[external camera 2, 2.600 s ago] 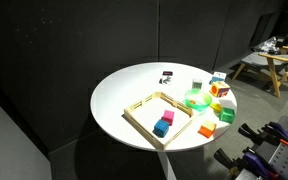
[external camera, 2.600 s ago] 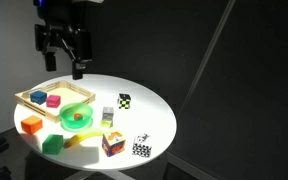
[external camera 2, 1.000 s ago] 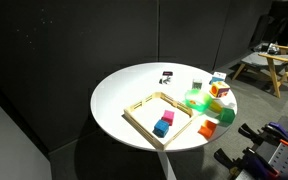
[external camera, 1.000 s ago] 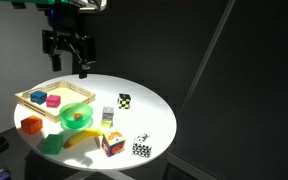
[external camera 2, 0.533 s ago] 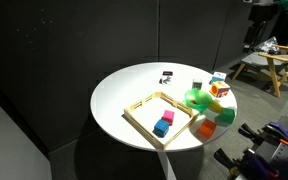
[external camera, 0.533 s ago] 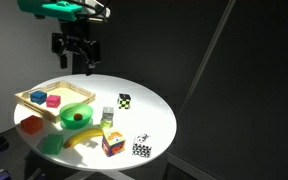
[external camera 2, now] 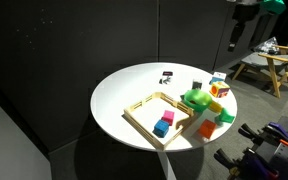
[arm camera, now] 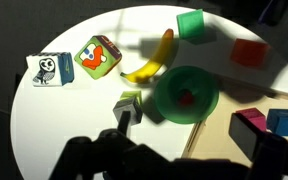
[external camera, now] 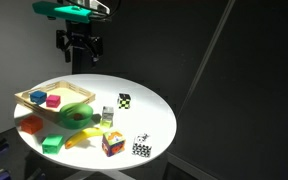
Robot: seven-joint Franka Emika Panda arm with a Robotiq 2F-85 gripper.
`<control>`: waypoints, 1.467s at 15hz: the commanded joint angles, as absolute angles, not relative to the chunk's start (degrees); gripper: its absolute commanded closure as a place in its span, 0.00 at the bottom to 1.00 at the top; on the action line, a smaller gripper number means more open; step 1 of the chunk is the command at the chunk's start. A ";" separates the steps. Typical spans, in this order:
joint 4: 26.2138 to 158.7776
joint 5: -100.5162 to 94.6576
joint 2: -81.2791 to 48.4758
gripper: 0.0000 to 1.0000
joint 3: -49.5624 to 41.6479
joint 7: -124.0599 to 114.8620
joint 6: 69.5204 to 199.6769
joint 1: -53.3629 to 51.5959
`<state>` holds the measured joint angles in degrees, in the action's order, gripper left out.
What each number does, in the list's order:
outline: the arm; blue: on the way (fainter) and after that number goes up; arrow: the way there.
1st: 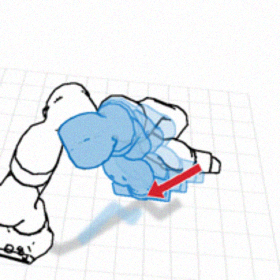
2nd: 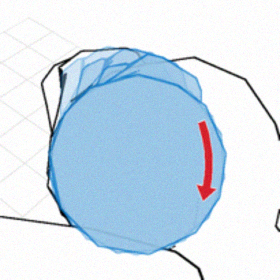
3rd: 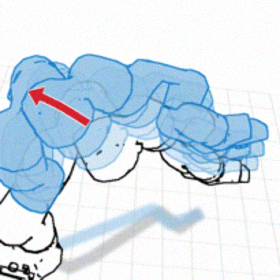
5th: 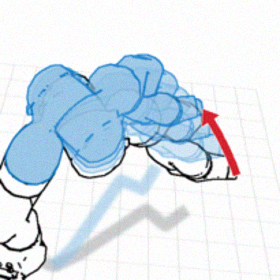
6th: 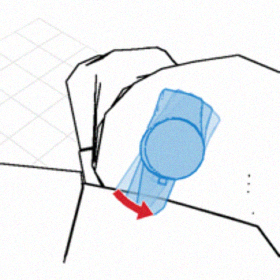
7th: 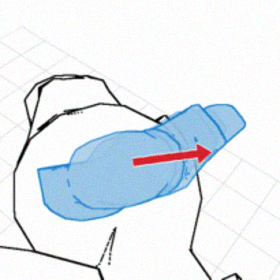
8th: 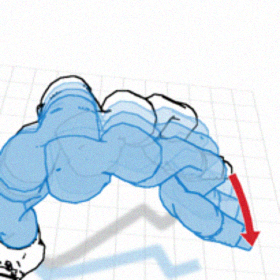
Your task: Remove the pink block from the crate and put it on the table
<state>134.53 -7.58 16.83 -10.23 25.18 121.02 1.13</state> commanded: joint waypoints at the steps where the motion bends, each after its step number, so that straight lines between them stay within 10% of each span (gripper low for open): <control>1: 133.42 -7.21 15.56 0.00 -8.34 27.01 122.85 0.39; 22: 132.53 -2.75 11.48 0.00 -0.89 5.47 124.52 -1.23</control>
